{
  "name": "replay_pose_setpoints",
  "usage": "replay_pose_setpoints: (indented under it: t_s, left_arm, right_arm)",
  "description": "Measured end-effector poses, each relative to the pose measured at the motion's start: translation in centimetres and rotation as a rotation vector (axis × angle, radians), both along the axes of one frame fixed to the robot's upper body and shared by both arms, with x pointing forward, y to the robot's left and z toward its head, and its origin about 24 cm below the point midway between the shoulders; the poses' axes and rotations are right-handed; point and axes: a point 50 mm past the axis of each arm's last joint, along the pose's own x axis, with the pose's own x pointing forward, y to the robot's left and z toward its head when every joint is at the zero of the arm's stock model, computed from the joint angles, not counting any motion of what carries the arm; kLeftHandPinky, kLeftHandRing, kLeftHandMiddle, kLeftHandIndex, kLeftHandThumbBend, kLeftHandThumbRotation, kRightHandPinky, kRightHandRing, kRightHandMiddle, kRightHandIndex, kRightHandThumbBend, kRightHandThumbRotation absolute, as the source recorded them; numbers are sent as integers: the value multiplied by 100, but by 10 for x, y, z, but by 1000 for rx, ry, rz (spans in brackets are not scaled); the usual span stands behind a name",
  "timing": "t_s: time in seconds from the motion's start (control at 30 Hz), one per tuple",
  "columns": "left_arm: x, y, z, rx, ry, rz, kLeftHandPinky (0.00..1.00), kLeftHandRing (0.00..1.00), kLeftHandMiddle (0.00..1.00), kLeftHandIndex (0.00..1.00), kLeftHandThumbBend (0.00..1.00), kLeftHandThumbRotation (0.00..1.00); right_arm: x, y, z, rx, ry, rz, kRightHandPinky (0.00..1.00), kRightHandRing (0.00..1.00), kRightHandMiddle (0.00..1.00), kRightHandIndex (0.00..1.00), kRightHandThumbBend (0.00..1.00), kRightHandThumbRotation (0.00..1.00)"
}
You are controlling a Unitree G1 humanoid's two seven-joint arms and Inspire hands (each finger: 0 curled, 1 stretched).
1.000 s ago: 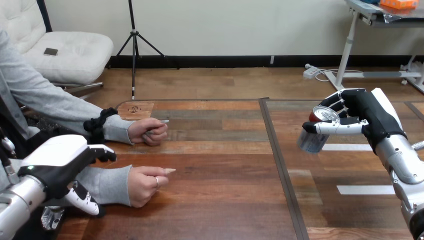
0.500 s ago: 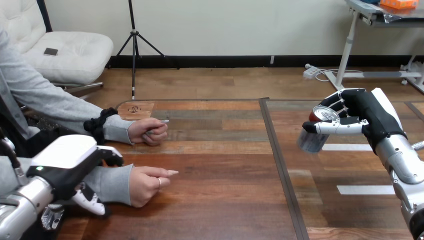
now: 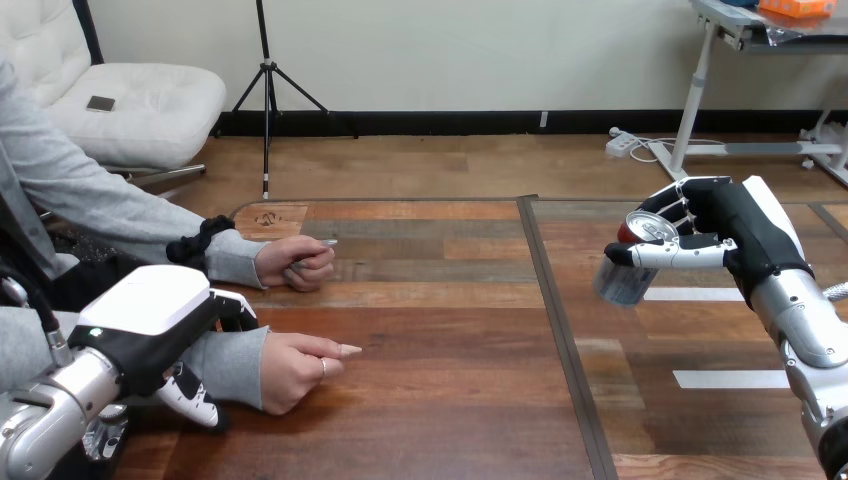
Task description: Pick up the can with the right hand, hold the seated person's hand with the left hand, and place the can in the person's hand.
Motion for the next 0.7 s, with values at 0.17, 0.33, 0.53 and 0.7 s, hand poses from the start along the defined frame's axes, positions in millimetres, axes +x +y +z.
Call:
replay_pose_setpoints:
  t_s: [0.17,0.33,0.53,0.7]
  left_arm:
    - [1,-2,0,5,-18,-7,58,64,66,65,100,5]
    - [2,-3,0,13,-31,-17,57,63,66,64,100,5]
    - [2,-4,0,13,-31,-21,56,62,65,63,99,4]
    - [2,-3,0,15,-31,-17,54,61,63,62,99,1]
  right_arm:
    - [0,0,0,0,0,0,36,39,43,43,86,0]
    - [0,0,0,0,0,0,36,39,43,43,86,0]
    - [0,0,0,-1,-1,1,37,39,43,44,85,0]
    - [0,0,0,0,-1,1,36,39,43,44,84,0]
